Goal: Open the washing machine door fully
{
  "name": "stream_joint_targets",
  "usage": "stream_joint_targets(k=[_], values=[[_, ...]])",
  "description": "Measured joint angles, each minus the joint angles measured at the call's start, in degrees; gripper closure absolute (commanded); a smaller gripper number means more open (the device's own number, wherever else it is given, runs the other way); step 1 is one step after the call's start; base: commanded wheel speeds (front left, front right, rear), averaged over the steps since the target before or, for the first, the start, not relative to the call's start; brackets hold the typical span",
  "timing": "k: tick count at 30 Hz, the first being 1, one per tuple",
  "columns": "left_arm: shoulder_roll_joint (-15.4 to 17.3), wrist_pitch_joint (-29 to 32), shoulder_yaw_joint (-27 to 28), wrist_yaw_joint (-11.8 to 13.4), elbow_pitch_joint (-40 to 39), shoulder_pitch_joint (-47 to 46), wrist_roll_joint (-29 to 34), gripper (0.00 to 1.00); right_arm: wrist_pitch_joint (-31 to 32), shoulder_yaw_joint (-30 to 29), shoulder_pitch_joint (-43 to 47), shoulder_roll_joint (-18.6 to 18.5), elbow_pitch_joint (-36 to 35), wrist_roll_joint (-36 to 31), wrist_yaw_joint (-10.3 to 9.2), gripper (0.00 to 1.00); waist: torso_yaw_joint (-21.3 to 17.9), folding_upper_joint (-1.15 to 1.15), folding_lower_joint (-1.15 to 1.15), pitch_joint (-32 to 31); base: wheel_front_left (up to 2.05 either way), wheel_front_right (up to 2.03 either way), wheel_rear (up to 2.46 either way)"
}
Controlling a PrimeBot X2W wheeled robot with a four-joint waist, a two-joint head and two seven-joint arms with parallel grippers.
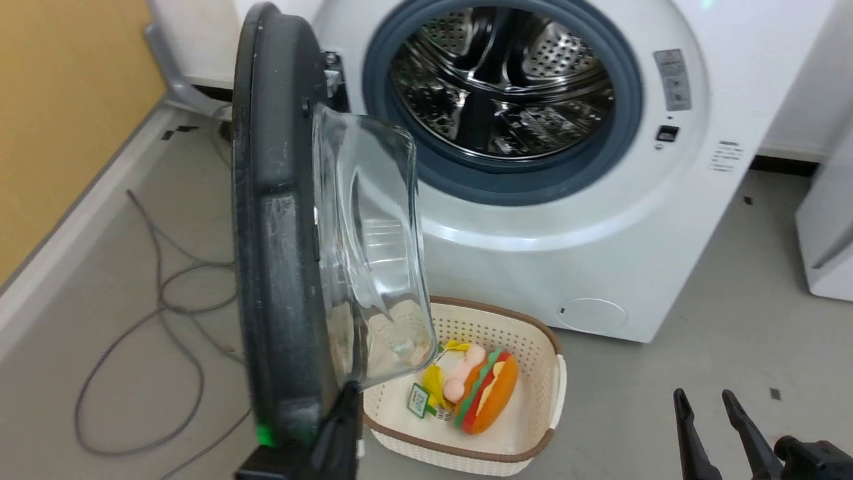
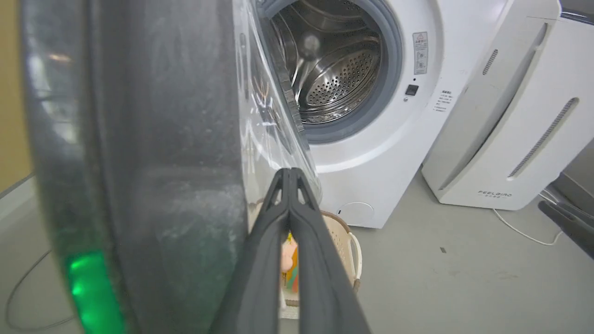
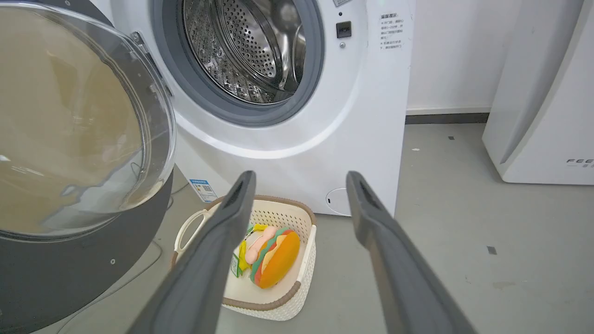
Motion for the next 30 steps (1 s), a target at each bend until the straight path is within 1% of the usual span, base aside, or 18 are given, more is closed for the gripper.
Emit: stream_joint_targets(k=[4,8,15,22,25,30], values=[[0.68,-1.16,3.23,1.55,-0.21,0.32,-0.11,1.00,-0.05,-0.08,0.01,0.01,-0.15,-0.10,0.00,0.00,1.58,0.00,0.00,0.11,0.00,0.00,0.00],[2.24,-2.53,7.75,2.83,0.45,0.40,-1.21,1.00,-0.04,-0.09,0.01,0.01,-0.78,-0.41,0.00,0.00,2.69,0.00,0.00,0.23,0.00,0.00,0.00],[4.57,-5.55,15.12,3.09,4.43,-0.08,-4.74,1.00,0.40,-0.05,0.00,0.01,-2.22,-1.11,0.00,0.00,3.11,0.00,0.00,0.50,0.00,0.00,0.00],[6.89,-9.13,22.49,2.24,12.39,-3.20,-9.25,1.00,1.63,0.02,-0.01,0.01,-4.80,-2.55,0.00,0.00,2.15,0.00,0.00,1.41,0.00,0.00,0.00],[7.72,-10.54,24.58,1.66,16.07,-5.37,-10.85,1.00,2.23,-0.09,-0.03,0.01,-5.84,-2.89,0.00,0.00,1.61,0.00,0.00,2.20,0.00,0.00,0.00],[9.42,-13.43,28.29,-0.59,24.19,-10.02,-13.94,1.00,3.09,-0.43,-0.14,0.01,-7.14,-3.72,0.00,0.00,0.83,0.00,0.00,3.83,0.00,0.00,0.00]])
